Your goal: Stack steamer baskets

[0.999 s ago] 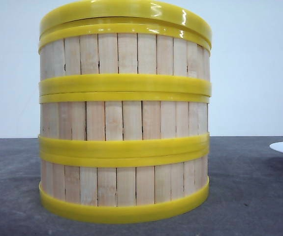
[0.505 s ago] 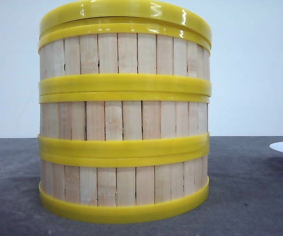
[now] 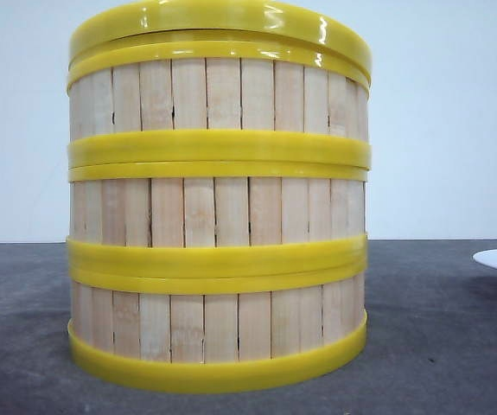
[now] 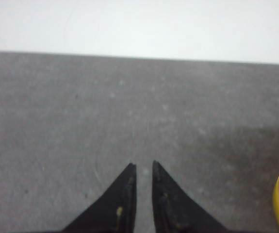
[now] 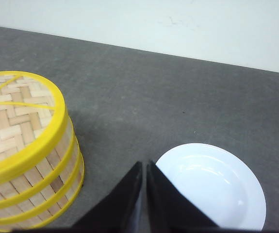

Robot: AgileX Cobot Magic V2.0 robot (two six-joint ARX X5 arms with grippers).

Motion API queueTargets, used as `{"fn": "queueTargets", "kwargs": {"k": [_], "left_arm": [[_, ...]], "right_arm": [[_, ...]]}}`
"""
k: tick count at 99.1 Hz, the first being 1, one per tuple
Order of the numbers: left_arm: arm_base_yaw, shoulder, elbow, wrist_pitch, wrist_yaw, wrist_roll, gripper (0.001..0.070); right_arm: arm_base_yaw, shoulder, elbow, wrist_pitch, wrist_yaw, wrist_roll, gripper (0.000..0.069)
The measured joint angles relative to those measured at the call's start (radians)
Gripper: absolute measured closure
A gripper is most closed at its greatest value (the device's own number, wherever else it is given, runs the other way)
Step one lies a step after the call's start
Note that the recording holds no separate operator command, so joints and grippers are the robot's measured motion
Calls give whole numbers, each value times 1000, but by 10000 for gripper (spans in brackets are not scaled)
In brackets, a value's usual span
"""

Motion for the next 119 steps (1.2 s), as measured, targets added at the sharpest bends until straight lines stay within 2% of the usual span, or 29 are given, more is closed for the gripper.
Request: {"fn": "queueTargets", "kwargs": {"k": [13, 44, 56, 119], "left_arm": [[0, -24, -39, 1, -36, -10, 677], [-18, -40, -89, 33, -40, -25, 677], [-27, -40, -93, 47, -64, -24, 677], [-27, -40, -95, 50, -65, -8, 677]], "right_arm": [[0, 0, 0, 0, 0, 0, 681], [0, 0, 0, 0, 0, 0, 681], [0, 0, 0, 0, 0, 0, 681], [1, 0, 0, 0, 0, 0, 681]]}}
